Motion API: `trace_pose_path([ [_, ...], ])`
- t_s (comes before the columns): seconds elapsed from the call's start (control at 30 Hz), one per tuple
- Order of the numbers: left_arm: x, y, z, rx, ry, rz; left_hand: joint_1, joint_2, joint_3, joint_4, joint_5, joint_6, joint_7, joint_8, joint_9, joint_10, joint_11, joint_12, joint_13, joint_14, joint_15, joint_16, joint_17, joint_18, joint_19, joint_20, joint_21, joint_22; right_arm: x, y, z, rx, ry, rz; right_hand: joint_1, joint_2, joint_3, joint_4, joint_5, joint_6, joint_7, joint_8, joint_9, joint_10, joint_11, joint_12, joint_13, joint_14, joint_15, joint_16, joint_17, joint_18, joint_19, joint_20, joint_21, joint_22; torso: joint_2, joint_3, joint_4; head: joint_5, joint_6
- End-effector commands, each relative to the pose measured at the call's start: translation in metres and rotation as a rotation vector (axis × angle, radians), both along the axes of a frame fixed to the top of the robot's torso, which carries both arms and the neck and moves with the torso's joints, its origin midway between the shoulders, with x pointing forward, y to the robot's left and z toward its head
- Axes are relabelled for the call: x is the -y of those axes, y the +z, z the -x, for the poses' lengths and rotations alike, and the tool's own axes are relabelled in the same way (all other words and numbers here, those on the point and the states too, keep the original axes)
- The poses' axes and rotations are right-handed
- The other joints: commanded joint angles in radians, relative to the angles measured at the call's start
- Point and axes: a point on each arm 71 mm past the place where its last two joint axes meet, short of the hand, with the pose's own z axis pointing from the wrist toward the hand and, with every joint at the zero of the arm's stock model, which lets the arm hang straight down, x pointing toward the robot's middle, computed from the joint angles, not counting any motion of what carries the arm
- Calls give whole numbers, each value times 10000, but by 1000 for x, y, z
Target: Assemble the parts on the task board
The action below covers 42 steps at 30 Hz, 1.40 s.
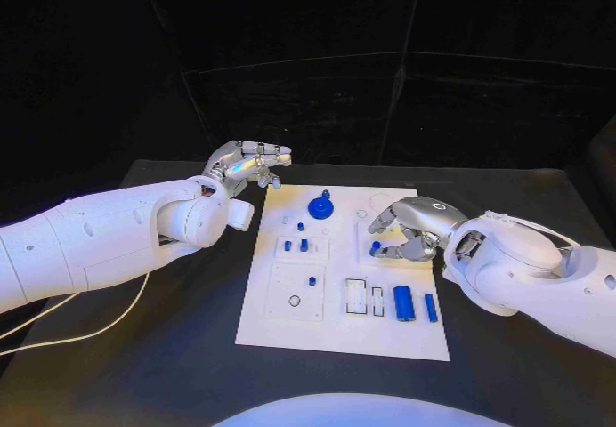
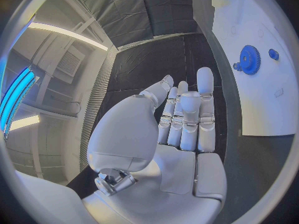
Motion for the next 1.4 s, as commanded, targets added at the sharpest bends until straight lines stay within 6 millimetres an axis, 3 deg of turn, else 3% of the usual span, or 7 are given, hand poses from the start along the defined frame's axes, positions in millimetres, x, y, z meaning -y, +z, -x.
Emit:
trace_pose_path([
  [0.03, 1, 1, 0, 26, -105, 75, 14, 17, 6, 48, 20, -78, 25, -56, -16, -60, 4, 70, 14, -50, -1, -44, -10, 55, -54, 28, -47, -17, -1, -5, -1, -509, -21, 603, 161, 75, -74, -7, 91, -1, 47, 27, 22, -4, -18, 110, 8, 100, 48, -39, -26, 195, -40, 12, -48, -13, 5, 5, 6, 18, -19],
  [0.47, 1, 1, -1, 19, -106, 71, 42, 29, 16, 43, 19, -80, 31, -51, -15, -75, 9, 90, 22, -61, 1, -50, -30, 56, -48, 32, -63, -29, -10, -9, -4, -656, 158, 951, 467, 541, -37, 60, 173, 415, 5, 80, 38, 1008, -224, 706, 11, 199, -109, 31, -25, 159, 142, -111, 77, 183, 4, 11, -6, 25, -76],
  [0.8, 2, 0, -1, 9, -110, 69, 42, 29, 16, 43, 19, -80, 31, -51, -15, -75, 9, 90, 22, -61, 1, -50, -30, 56, -48, 32, -63, -29, -15, -10, -5, -670, 297, 951, 675, 713, 201, 133, 66, 709, -42, 136, 54, 1506, -307, 677, -14, 214, -180, -2, -80, 129, 254, -186, 164, 317, -5, 9, 1, 19, -103],
  [1.07, 2, 0, -1, 0, -122, 72, 53, 50, 23, 49, 19, -70, 22, -42, -12, -76, 6, 106, 28, -66, 3, -51, -38, 56, -45, 34, -72, -35, -14, -11, -8, -451, 147, 1148, 1176, 965, 884, -7, -599, 1136, -12, 216, 65, 1886, -337, 463, -22, 250, -216, 37, -55, 109, 328, -233, 222, 404, -6, 8, 2, 29, -131],
  [1.4, 1, 0, -1, -12, -109, 66, 53, 50, 23, 49, 19, -70, 22, -42, -12, -76, 6, 106, 28, -66, 3, -51, -38, 56, -45, 34, -72, -35, -14, -6, -7, 141, 162, 1068, 1473, 873, 1827, -395, -641, 1352, 16, 199, 43, 2181, -340, 247, -3, 269, -221, 100, -3, 82, 386, -247, 316, 547, -10, 5, -5, 52, -137],
])
